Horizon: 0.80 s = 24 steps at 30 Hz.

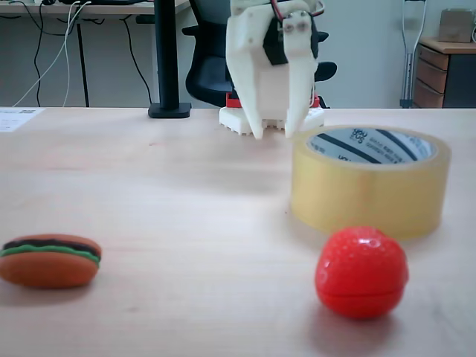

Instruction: Grasp a cucumber and put it in the hole.

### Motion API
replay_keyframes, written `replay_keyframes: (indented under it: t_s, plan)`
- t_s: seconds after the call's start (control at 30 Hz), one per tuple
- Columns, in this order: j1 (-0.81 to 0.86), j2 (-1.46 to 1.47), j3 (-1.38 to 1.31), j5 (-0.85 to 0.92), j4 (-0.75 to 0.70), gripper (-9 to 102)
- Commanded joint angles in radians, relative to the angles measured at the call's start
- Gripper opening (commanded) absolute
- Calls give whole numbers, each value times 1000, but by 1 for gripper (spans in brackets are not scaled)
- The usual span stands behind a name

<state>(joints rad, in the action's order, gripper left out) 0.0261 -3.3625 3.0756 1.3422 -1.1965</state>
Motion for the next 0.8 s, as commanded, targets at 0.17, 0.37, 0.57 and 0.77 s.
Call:
replay_keyframes:
  t_s: [0.17,0.37,0.57,0.77]
  plan:
    - [5,-5,32,0,-129,3]
    - [5,-5,32,2,-186,2]
    - [5,-5,34,3,-187,0]
    - [5,-5,34,58,-187,0]
